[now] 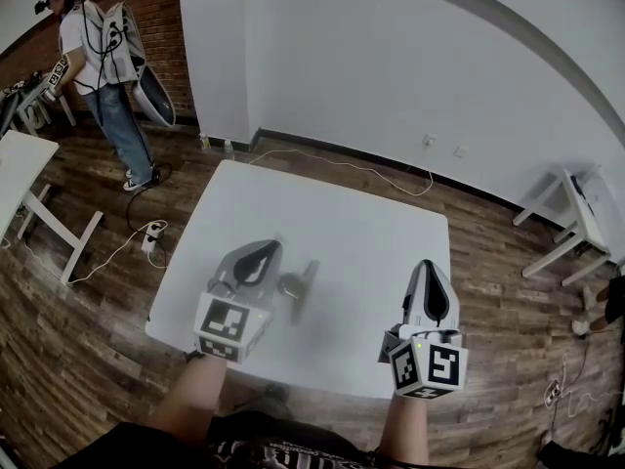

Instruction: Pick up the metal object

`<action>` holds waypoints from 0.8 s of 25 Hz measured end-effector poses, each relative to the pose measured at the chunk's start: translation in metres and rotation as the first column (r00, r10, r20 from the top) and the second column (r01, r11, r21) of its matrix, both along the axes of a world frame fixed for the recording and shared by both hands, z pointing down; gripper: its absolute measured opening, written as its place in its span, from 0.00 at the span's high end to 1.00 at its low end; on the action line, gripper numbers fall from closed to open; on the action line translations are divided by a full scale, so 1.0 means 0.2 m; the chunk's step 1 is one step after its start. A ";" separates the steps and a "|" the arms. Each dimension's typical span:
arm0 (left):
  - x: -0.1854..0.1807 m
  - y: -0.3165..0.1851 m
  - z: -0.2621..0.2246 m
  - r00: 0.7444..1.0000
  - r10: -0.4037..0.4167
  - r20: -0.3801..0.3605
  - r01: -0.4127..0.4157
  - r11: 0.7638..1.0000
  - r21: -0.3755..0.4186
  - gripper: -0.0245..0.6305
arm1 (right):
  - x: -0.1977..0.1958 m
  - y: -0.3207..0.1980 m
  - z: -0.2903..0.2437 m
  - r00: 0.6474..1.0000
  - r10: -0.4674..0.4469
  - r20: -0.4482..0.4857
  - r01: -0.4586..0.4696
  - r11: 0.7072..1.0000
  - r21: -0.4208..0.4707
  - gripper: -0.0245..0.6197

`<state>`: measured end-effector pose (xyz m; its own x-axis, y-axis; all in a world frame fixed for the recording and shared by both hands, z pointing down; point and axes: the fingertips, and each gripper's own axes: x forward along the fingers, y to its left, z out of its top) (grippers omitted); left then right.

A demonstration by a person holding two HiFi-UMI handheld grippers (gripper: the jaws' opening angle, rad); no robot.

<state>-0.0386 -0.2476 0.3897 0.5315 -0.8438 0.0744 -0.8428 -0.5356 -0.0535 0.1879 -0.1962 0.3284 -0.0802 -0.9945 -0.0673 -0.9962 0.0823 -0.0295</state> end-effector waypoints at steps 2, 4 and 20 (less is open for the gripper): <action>0.00 -0.01 0.04 1.000 0.004 0.006 -0.004 1.000 -0.021 0.96 | -0.01 -0.01 0.00 1.000 -0.003 -0.004 0.003 1.000 -0.006 0.95; -0.01 -0.02 0.09 1.000 0.017 0.010 -0.017 0.998 -0.056 0.96 | -0.01 -0.02 0.00 1.000 -0.003 -0.006 0.003 1.000 -0.008 0.95; 0.11 -0.05 0.71 0.970 0.170 -0.173 -0.239 0.782 -0.575 0.61 | 0.01 -0.01 0.03 1.000 0.004 -0.012 -0.004 1.000 -0.018 0.95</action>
<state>-0.0172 -0.2581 0.5320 0.7203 -0.5254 0.4529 -0.6916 -0.5941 0.4108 0.1906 -0.1979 0.3350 -0.0772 -0.9958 -0.0488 -0.9968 0.0782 -0.0187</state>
